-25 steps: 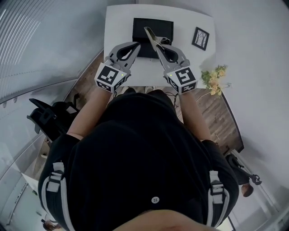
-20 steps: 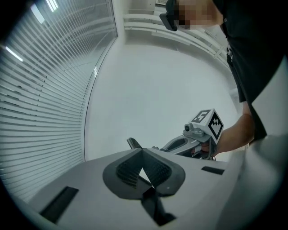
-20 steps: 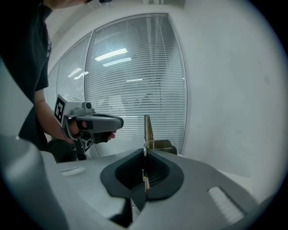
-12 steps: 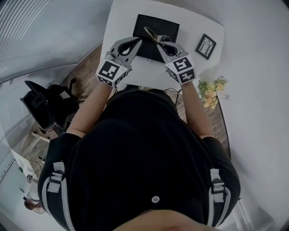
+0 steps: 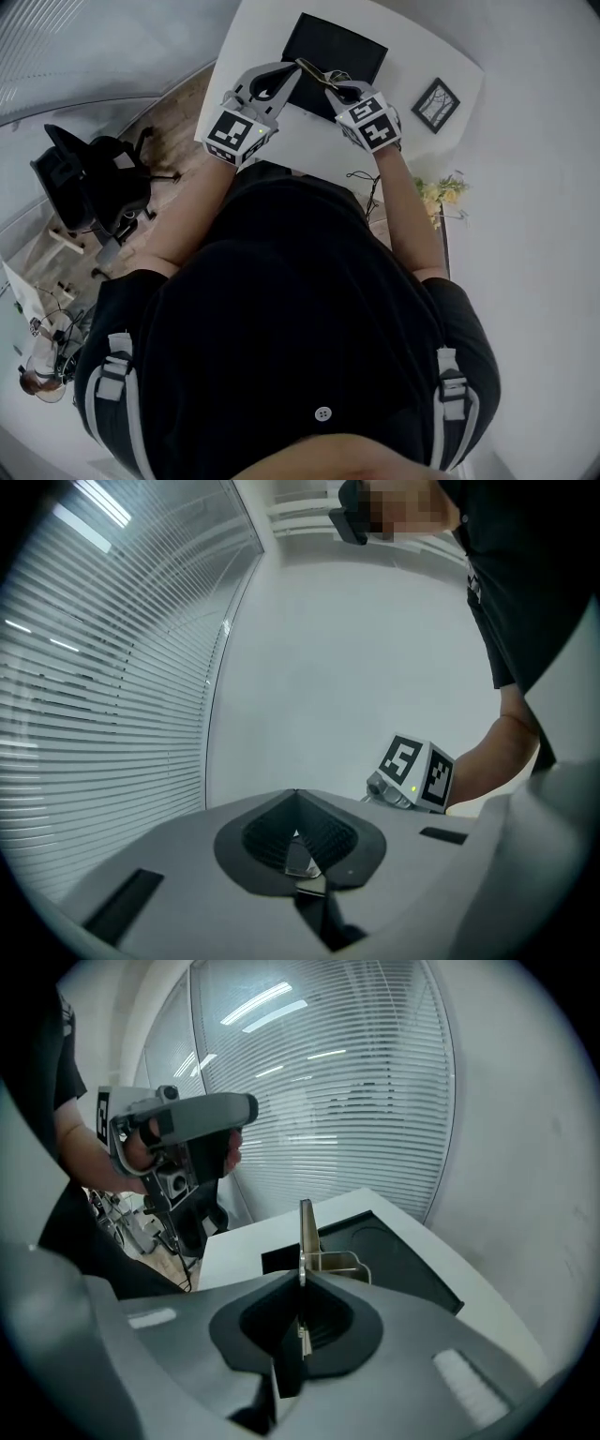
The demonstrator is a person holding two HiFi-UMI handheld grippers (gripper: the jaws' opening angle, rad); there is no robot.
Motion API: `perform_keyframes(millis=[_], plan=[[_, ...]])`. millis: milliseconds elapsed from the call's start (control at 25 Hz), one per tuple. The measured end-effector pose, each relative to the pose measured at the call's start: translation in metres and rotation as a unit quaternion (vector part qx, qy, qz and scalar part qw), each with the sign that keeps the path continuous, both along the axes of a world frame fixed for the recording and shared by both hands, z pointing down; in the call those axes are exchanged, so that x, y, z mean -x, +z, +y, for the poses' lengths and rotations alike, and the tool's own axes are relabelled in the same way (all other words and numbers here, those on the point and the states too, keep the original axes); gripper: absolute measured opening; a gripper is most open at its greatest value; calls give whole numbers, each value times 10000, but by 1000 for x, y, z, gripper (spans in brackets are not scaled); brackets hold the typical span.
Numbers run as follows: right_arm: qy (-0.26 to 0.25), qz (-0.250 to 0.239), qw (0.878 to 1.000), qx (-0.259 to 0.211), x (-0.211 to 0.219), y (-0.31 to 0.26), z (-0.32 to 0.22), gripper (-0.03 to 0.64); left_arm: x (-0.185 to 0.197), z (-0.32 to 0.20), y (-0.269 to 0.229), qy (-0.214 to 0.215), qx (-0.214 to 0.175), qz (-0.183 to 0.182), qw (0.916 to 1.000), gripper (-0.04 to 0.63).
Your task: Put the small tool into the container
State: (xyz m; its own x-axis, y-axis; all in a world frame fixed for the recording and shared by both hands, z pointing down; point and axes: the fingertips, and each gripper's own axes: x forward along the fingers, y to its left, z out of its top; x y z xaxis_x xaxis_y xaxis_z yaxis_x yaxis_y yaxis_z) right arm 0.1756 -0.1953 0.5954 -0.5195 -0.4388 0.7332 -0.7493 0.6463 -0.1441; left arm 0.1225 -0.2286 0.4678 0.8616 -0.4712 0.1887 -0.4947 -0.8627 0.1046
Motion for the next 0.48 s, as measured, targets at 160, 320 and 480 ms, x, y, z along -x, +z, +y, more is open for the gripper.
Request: perform_keyframes(millis=[160,320,480], plan=[[-294,213,9989,292,1,21,6,12,2,4,3,-145,33,3,9999,8],[-520,370,9962,592,7,37,12,12,6,8,9,-285,57,-15,9996,8],[-766,590,9923,770,11,52,15,13,6,12,19,-314,80,-63,9995,8]])
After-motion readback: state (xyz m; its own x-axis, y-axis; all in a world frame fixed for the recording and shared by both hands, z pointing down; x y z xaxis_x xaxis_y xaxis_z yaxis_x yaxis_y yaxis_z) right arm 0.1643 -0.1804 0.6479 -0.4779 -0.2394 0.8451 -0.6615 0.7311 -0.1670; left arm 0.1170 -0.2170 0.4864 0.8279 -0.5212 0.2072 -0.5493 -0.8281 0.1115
